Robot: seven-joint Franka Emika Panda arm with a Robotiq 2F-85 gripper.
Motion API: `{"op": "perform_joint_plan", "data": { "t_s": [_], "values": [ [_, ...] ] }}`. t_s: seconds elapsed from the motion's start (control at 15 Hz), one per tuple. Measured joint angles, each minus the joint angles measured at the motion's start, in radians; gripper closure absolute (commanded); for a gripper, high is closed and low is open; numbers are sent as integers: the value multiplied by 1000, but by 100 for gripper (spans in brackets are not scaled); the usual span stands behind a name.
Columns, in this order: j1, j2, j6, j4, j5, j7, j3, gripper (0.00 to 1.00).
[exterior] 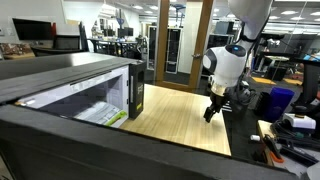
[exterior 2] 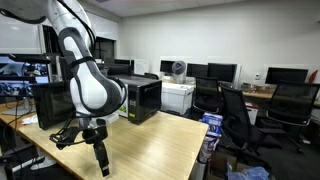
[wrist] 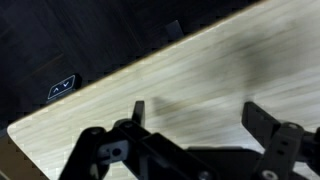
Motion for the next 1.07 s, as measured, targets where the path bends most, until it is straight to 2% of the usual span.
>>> {"op": "perform_joint_plan", "data": {
  "t_s": [0.13,0.33,0.47,0.6,0.8,1.07],
  "values": [
    [-108,-31,1,-1,-18,-14,114,0],
    [-311,-64,0,-7,-19,-64,332,0],
    [-420,-73,0,-10,-19,-83,440,0],
    [-452,-73,0,-13,-18,-81,484,0],
    [-449,-71,0,-17,-18,-80,516,0],
    [-391,-58,0,-23,-18,-76,506,0]
  ]
}}
